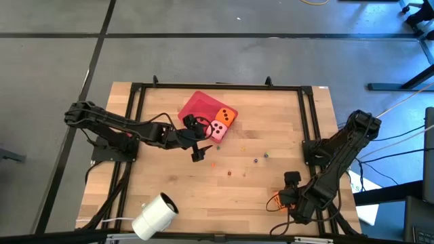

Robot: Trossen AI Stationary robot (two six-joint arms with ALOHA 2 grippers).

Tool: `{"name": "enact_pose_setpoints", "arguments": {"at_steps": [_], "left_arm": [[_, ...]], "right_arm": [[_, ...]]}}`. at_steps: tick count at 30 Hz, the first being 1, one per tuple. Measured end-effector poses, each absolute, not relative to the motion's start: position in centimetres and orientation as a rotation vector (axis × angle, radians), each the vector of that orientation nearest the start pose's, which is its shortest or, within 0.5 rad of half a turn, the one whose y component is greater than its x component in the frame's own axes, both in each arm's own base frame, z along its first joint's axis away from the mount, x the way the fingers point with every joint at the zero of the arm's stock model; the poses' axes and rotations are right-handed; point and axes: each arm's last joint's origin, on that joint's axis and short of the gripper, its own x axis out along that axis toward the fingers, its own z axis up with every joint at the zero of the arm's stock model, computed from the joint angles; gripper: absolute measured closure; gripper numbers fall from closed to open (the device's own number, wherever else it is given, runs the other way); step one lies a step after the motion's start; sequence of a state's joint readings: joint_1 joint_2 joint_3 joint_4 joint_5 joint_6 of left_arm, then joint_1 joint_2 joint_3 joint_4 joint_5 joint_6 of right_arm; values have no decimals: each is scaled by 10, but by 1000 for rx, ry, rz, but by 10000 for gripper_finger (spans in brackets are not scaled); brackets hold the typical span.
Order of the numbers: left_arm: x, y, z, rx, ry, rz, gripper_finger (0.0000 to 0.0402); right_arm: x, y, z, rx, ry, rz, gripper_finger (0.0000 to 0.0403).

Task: Pick & Place Dice
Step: Put the large orange die into the red bin

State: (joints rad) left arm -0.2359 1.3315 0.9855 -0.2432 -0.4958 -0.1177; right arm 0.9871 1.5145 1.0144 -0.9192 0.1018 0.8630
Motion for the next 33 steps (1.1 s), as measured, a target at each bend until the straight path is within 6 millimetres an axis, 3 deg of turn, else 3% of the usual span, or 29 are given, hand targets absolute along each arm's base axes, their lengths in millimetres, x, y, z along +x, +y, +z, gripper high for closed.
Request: {"name": "enact_pose_setpoints", "arguments": {"at_steps": [16,33], "left_arm": [[281,-53,282,97,535,284,2],[281,-53,282,97,535,284,2]], "right_arm": [[142,224,205,15,1334,50,5],[141,223,209,-84,1300,49,5]]}}
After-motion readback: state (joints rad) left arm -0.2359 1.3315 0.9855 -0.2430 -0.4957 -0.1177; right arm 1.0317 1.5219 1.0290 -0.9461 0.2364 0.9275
